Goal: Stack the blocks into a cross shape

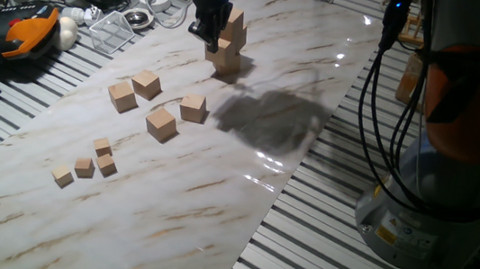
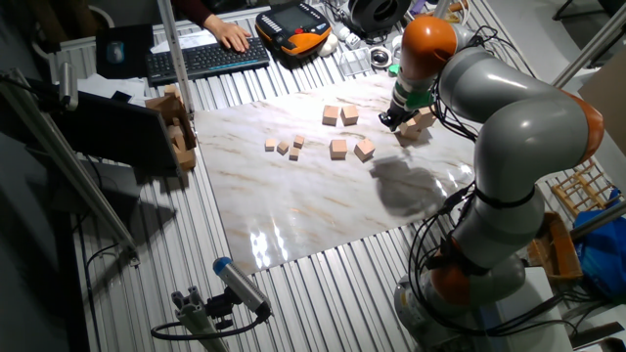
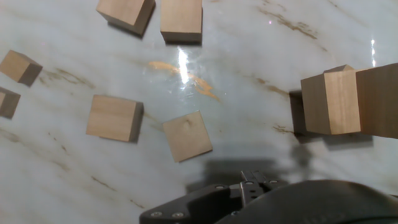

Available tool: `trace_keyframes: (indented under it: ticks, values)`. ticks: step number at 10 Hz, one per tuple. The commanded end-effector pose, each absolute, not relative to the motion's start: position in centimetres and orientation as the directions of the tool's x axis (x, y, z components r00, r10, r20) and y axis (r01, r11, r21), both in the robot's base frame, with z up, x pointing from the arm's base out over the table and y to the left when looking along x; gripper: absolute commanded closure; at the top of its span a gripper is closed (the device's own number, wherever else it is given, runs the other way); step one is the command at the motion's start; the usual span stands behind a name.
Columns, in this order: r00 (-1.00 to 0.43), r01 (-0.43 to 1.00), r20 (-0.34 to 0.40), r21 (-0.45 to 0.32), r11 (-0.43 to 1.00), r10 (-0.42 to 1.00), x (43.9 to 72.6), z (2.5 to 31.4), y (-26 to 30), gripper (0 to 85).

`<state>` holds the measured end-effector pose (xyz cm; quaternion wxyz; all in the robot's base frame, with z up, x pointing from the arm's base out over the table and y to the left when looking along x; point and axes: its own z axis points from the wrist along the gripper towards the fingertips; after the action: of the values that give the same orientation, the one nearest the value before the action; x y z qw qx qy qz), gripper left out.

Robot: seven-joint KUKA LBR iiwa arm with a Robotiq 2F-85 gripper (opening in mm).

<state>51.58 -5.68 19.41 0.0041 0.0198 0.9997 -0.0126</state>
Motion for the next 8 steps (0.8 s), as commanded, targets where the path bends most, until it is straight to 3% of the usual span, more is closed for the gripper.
trace_keyframes:
  ticks: [1,8]
  values:
    - [-0.998,0.059,0.000,0.008,0.998,0.059,51.50,19.37,-5.64,85.0]
    - [-0.998,0.058,0.009,0.007,0.998,0.058,51.40,19.34,-5.47,85.0]
